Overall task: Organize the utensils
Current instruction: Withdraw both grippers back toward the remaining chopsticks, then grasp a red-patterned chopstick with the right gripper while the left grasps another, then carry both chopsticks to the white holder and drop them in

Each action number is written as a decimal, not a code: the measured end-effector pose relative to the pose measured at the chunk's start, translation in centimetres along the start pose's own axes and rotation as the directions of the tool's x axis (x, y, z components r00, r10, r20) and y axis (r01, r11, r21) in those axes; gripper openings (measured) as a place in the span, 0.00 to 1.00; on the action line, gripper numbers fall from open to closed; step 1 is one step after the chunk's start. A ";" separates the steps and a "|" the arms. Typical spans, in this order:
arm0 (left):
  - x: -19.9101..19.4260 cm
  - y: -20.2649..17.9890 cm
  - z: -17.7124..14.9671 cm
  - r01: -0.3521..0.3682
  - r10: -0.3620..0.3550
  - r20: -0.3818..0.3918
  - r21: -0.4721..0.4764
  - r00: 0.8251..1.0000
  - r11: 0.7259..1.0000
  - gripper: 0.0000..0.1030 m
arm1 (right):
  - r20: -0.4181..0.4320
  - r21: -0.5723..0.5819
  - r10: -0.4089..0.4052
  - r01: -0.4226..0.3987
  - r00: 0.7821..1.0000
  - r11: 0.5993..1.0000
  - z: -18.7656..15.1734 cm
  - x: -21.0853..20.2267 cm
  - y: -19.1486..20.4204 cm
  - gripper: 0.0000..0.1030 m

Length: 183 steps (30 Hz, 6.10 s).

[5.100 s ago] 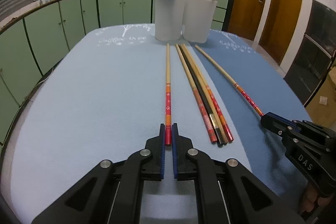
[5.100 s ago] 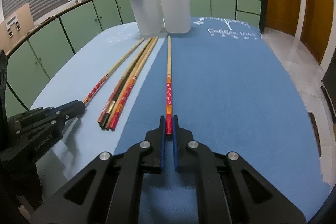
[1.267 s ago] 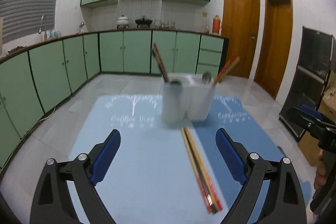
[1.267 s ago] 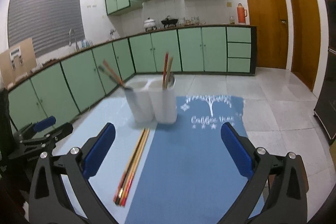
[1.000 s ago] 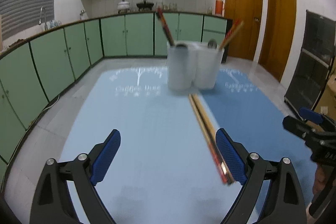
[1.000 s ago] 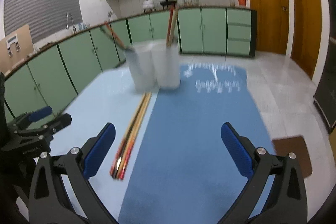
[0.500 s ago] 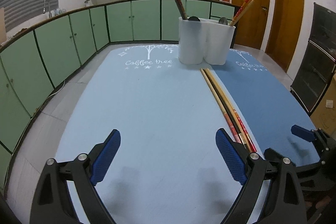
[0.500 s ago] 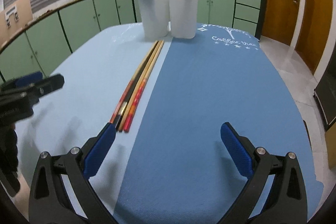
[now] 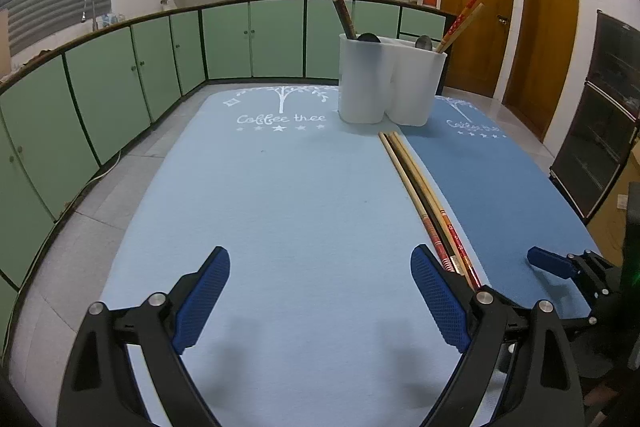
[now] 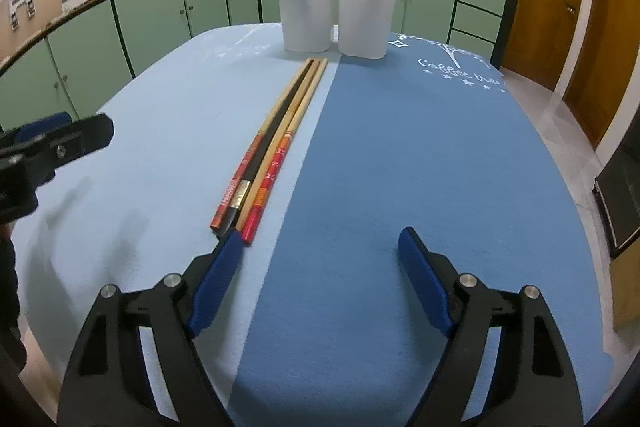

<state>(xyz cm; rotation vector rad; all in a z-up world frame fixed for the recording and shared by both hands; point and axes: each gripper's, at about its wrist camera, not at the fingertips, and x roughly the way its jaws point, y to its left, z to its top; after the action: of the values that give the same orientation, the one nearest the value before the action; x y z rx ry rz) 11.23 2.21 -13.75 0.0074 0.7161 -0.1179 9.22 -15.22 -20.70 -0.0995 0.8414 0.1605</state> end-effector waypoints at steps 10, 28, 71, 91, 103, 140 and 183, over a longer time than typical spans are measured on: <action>-0.2 0.3 0.0 -0.001 0.002 0.003 -0.015 1.000 1.000 0.87 | 0.011 0.096 -0.001 0.000 1.000 0.995 -0.2 -0.7 -2.3 0.70; 1.1 -1.6 -0.8 0.023 -0.022 -0.048 0.019 0.999 1.000 0.87 | 0.017 0.071 0.073 -0.074 0.997 0.995 0.1 -0.1 -1.8 0.05; 3.6 -5.2 -2.6 0.040 -0.029 -0.171 0.058 0.985 0.997 0.81 | 0.035 0.162 0.108 -0.112 0.994 0.980 -1.0 -0.7 -5.4 0.08; 3.4 -7.7 -2.6 0.085 -0.076 -0.114 0.081 0.991 0.993 0.06 | 0.042 0.161 0.107 -0.113 0.993 0.981 -0.8 -0.6 -5.3 0.05; -2.1 -6.2 1.9 0.092 -0.094 0.034 0.068 0.995 0.993 0.05 | 0.158 0.131 0.115 -0.136 0.981 0.982 2.5 -5.2 -6.5 0.05; -10.8 -5.5 17.5 0.118 -0.169 0.376 0.156 0.911 0.981 0.05 | 0.362 -0.015 0.278 -0.292 0.890 0.956 22.2 -16.5 -9.8 0.05; 5.7 -4.8 28.3 0.104 -0.135 0.310 0.116 0.941 0.988 0.20 | 0.356 0.087 0.198 -0.243 0.913 0.966 33.1 -3.7 -13.0 0.30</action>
<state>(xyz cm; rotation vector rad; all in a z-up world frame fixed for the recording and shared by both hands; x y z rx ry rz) 33.47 -4.50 3.99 0.0376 0.3870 -0.2649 33.37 -23.38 4.31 0.1456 0.5077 0.3260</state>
